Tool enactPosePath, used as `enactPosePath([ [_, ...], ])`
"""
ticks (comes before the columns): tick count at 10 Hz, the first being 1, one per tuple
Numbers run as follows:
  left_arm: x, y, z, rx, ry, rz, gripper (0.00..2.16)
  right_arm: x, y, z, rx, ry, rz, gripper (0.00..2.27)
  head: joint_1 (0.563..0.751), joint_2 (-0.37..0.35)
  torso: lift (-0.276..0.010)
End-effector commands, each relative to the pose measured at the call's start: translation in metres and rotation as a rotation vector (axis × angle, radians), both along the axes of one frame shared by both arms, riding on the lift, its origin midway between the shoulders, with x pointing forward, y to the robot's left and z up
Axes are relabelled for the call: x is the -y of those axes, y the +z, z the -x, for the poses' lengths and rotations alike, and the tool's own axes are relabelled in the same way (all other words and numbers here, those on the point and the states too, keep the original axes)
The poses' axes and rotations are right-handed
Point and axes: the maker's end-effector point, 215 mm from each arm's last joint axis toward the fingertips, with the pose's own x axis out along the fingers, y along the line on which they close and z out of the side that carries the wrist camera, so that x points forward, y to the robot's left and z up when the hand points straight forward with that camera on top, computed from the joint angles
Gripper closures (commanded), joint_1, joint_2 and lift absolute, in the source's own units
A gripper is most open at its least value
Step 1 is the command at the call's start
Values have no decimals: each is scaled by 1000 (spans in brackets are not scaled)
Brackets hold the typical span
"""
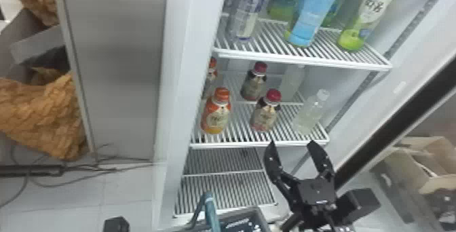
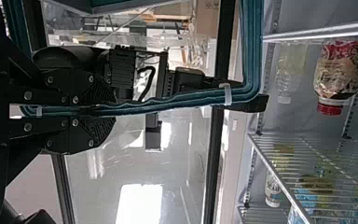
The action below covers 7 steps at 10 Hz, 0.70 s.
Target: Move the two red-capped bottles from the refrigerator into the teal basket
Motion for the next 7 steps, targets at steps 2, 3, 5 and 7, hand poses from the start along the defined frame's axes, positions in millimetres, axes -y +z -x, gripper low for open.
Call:
enactPosePath([
  [2, 0, 1, 0, 0, 0, 1, 1076, 0, -1, -4, 1, 9, -3, 81, 695, -350, -228],
  [3, 0, 0, 0, -2, 0, 1, 1076, 0, -2, -5, 1, 11, -5, 81, 695, -350, -228],
  [5, 0, 1, -1, 1, 3, 1, 1076, -2, -4, -11, 2, 27, -7, 81, 695, -350, -228],
  [7, 0, 1, 0, 0, 1, 3, 1076, -3, -5, -18, 5, 39, -6, 81, 695, -350, -228],
])
